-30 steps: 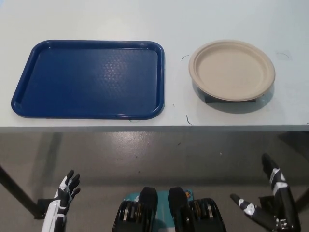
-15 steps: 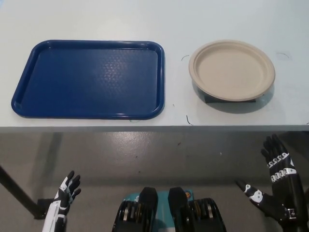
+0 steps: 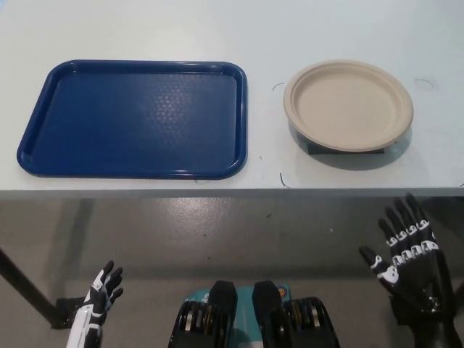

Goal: Use the right hand to pick up a plate from a leveled surface and place it into a tray on the left side

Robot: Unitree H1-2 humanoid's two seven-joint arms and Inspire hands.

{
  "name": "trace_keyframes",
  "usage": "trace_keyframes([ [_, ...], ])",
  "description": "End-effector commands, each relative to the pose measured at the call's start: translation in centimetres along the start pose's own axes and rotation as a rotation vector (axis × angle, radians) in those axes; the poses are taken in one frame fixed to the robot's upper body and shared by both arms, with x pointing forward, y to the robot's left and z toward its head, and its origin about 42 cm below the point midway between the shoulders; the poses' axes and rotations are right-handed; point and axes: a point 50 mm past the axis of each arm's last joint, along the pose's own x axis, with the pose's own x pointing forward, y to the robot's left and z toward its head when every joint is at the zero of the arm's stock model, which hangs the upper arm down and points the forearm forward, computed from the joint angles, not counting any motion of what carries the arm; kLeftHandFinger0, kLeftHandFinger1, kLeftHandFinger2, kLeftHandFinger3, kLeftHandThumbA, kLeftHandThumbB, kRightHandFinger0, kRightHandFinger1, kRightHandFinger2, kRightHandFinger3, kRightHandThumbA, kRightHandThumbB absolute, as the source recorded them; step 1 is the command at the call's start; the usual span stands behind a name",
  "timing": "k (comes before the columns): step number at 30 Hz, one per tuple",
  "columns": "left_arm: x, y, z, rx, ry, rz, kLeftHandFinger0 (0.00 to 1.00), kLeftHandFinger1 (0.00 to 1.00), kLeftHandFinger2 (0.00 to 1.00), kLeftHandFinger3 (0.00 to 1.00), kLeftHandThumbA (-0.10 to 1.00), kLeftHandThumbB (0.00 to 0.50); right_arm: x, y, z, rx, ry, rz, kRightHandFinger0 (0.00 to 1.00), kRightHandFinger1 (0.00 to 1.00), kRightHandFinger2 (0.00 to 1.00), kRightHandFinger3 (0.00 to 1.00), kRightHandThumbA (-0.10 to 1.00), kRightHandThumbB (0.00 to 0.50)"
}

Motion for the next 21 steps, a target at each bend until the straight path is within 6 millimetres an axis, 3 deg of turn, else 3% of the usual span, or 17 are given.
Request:
trace_keyframes([
  [1,0.7,0.8,1.2,0.01,-0.063,-0.017,1.0,1.0,1.0,1.0,1.0,0.034,5.5,5.0,5.4,0.904,0.016,0.059,1.0,1.0,1.0,1.0,1.0,0.461],
  [15,0.7,1.1,1.4,0.078,-0.082,-0.02,1.0,1.0,1.0,1.0,1.0,0.071,9.7,7.1,5.5,0.957,0.015,-0.07,1.0,1.0,1.0,1.0,1.0,0.469],
  [21,1.0,1.1,1.4,0.067,-0.091,-0.02,1.0,1.0,1.0,1.0,1.0,0.128,10.3,7.0,5.1,0.981,0.029,-0.123,1.0,1.0,1.0,1.0,1.0,0.449],
])
